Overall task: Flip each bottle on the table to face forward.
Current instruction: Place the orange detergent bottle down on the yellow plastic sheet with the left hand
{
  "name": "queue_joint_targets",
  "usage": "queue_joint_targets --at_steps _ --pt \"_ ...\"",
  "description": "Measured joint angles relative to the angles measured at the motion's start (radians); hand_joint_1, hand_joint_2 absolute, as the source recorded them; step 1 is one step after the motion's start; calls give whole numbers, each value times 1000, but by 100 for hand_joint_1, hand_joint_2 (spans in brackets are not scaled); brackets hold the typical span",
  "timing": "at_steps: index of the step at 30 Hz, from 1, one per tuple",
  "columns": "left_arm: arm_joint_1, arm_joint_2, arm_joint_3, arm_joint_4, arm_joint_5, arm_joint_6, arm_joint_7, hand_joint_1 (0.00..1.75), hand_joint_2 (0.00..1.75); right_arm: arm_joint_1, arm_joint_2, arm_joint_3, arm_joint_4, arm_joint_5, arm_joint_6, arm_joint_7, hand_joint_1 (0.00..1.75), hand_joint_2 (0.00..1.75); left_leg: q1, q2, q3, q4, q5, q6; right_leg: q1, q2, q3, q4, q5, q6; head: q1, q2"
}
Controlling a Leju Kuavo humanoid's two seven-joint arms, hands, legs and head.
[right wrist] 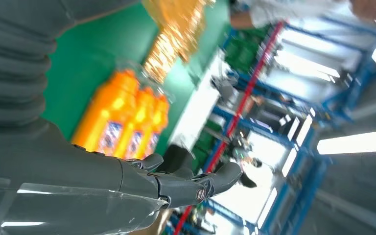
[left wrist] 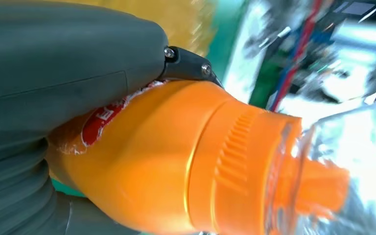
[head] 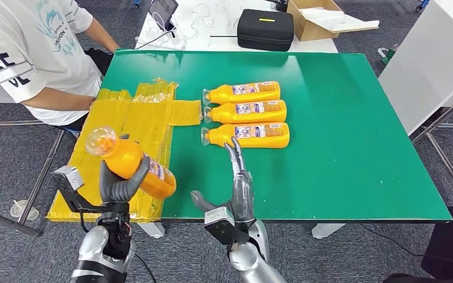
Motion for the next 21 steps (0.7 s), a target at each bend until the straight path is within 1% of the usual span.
queue_joint_targets --at_steps 3,5,6,8,10,12,15,17,19,21 --pt "-46 5 45 -3 -43 76 -22 175 175 18 -7 -6 -77 -27 2 -9 0 0 0 0 0 0 0 0 0 0 0 0 0 0 0 0" --pt "-82 11 69 -1 -117 161 -50 175 175 29 -11 -7 -120 -47 6 -21 0 0 0 0 0 0 0 0 0 0 0 0 0 0 0 0" --pt "-101 16 77 2 -182 220 -67 175 175 32 -12 -6 -139 -59 7 -27 0 0 0 0 0 0 0 0 0 0 0 0 0 0 0 0" --pt "-146 32 84 17 -360 349 -88 175 175 35 -14 2 -178 -91 4 -35 0 0 0 0 0 0 0 0 0 0 0 0 0 0 0 0" --pt "-209 54 81 65 -565 451 -70 175 175 30 -17 19 -212 -126 -3 -37 0 0 0 -1 0 0 1 0 0 0 0 0 0 0 0 0" --pt "-278 78 71 144 -745 515 -34 175 175 19 -18 37 -235 -149 -6 -38 0 0 0 -1 0 0 2 -1 0 -1 1 0 0 0 0 0" --pt "-368 109 34 287 -958 566 15 175 175 4 -18 57 -249 -166 12 -39 0 0 0 -1 0 0 3 -1 0 0 1 0 1 0 0 0" --pt "-419 129 -4 391 -1077 561 49 175 175 -4 -19 66 -250 -174 32 -39 0 0 0 0 0 0 3 -2 0 0 1 0 2 -1 0 0" --pt "-456 148 -45 483 -1151 542 72 175 175 -9 -20 72 -250 -180 45 -39 0 0 0 0 0 0 3 -2 0 0 1 0 2 -1 0 0" --pt "-479 162 -77 553 -1182 525 82 175 175 -11 -21 74 -250 -183 54 -39 0 0 0 0 0 0 3 -2 0 0 0 0 3 -2 0 0"
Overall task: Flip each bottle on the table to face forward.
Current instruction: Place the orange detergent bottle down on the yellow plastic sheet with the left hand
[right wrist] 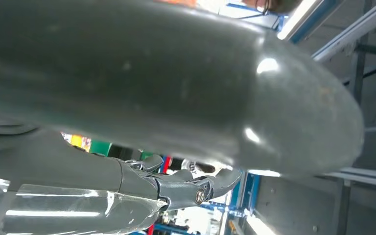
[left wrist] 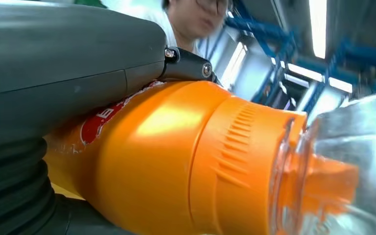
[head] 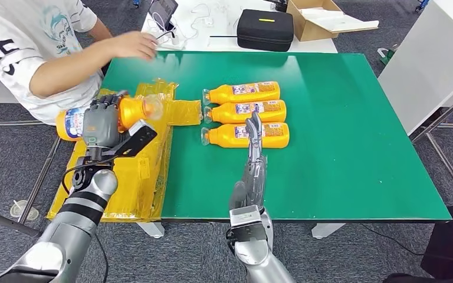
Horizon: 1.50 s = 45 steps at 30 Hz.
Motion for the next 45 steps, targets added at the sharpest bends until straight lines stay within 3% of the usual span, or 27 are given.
queue_joint_targets --at_steps 11,24,26,27,28,30,31,32,36,45 --pt "-79 87 -94 220 -86 -334 10 175 175 -1 -5 2 11 -29 82 0 0 0 1 2 -1 0 0 0 1 1 -2 0 0 -1 0 0" --pt "-84 133 -118 302 -92 -471 51 174 175 -1 -4 15 48 -35 121 0 0 0 1 1 -2 0 0 0 1 1 -2 0 0 -1 0 0" --pt "-79 136 -118 307 -87 -478 50 150 175 -1 -3 16 53 -36 124 0 0 0 1 1 -2 0 0 0 1 1 -2 0 0 -1 0 0" --pt "-78 137 -119 310 -86 -481 49 127 175 -1 -2 16 56 -36 126 0 0 44 1 1 -2 0 0 0 1 1 -2 0 0 -1 0 0" --pt "-77 138 -119 312 -85 -484 48 86 175 -1 -1 16 59 -37 128 0 0 87 1 1 -1 0 0 0 1 1 -2 0 0 -1 0 0" --pt "-74 140 -120 314 -81 -497 45 24 175 -1 1 17 64 -38 131 0 0 175 1 0 -1 0 0 0 1 1 -2 0 0 -1 0 0" --pt "-72 140 -121 316 -77 -507 42 3 175 -1 2 17 67 -39 132 0 0 175 1 0 -1 0 0 0 1 1 -2 0 0 -1 0 0" --pt "-69 140 -121 317 -72 -516 38 2 175 -1 2 17 69 -39 133 0 0 175 1 0 -1 0 0 0 1 1 -2 0 0 -1 0 0" --pt "-62 140 -119 319 -45 -554 14 0 0 -2 4 17 79 -40 140 0 0 175 1 0 -1 0 0 0 1 1 -1 0 0 -1 0 0" --pt "-62 149 -105 319 34 -680 -63 0 0 -3 7 16 95 -50 147 0 0 175 1 -2 2 -1 0 0 0 -1 3 0 0 -1 0 0"
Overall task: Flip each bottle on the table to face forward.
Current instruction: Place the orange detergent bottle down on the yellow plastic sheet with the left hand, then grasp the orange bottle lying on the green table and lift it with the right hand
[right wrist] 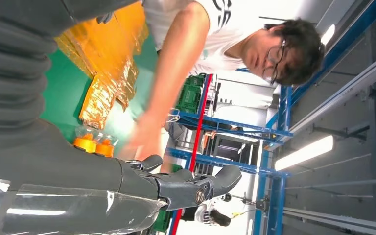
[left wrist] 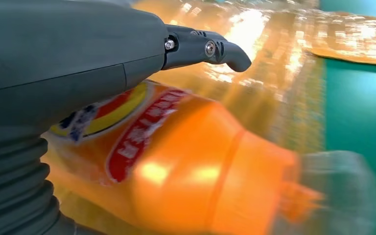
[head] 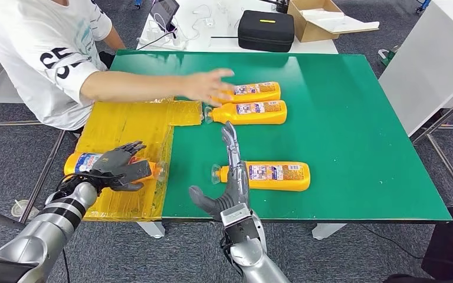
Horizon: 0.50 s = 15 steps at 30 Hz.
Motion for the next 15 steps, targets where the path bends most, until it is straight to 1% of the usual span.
queue_joint_targets --at_steps 6,9,12,14,15 --pt "0 6 30 -1 69 -79 -52 0 0 -2 2 0 11 -3 3 0 0 175 0 0 4 0 0 0 0 0 3 0 0 0 0 0" --pt "6 7 51 -5 119 -95 -82 0 0 -5 3 0 18 1 3 0 0 175 0 0 4 0 1 -1 0 0 3 0 0 0 0 0" --pt "28 1 85 -22 192 -66 -113 0 0 -16 2 -2 36 27 -2 6 0 175 0 1 4 0 1 -1 0 0 3 0 0 0 0 0" --pt "50 -14 120 -43 264 -16 -123 0 0 -30 1 -3 55 82 -13 49 0 175 0 1 4 0 1 -1 0 0 2 0 0 0 0 0" --pt "65 -26 142 -59 313 19 -125 0 0 -42 -3 -3 67 129 -18 93 0 175 0 1 4 0 1 -1 0 0 2 0 0 0 0 0"
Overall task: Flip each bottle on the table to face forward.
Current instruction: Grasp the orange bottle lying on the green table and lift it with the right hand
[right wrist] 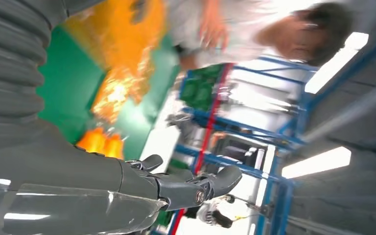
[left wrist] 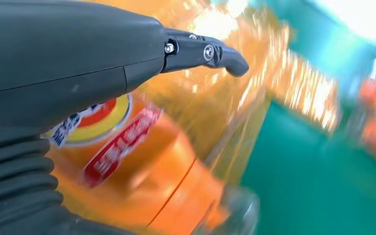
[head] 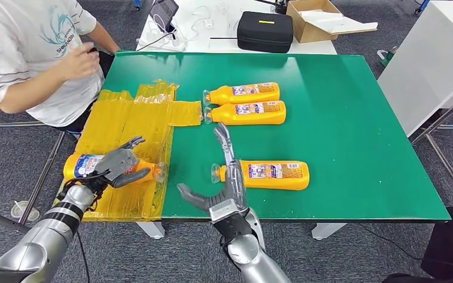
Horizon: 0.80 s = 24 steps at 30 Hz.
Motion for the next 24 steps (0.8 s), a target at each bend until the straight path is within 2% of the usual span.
queue_joint_targets --at_steps 1,5,8,13,18,24 --pt "17 -14 25 -21 55 37 -1 0 0 -16 -6 0 15 53 -2 52 0 175 0 0 0 0 0 0 0 0 0 0 0 0 0 0" --pt "81 -75 158 -145 273 175 -2 0 175 -86 -45 -23 82 250 10 240 0 175 -1 -1 -2 0 1 1 0 0 -1 0 1 0 0 0" --pt "125 -105 223 -247 368 239 -3 0 175 -122 -75 -42 114 345 39 336 0 175 -1 -1 -3 1 1 1 -1 0 -2 0 1 1 0 0" --pt "221 -140 293 -443 455 342 -4 0 175 -191 -167 -73 166 469 167 510 0 175 -1 0 -4 1 1 1 -1 0 -3 0 1 1 0 0" --pt "305 -154 314 -576 454 402 -4 0 175 -219 -243 -98 197 470 289 551 0 175 -1 -1 -5 1 0 1 0 -1 -4 0 1 1 0 0" --pt "343 -163 308 -611 426 432 -4 0 175 -226 -306 -105 221 428 388 546 0 175 -1 -1 -6 1 0 1 0 -1 -4 0 1 1 0 0"
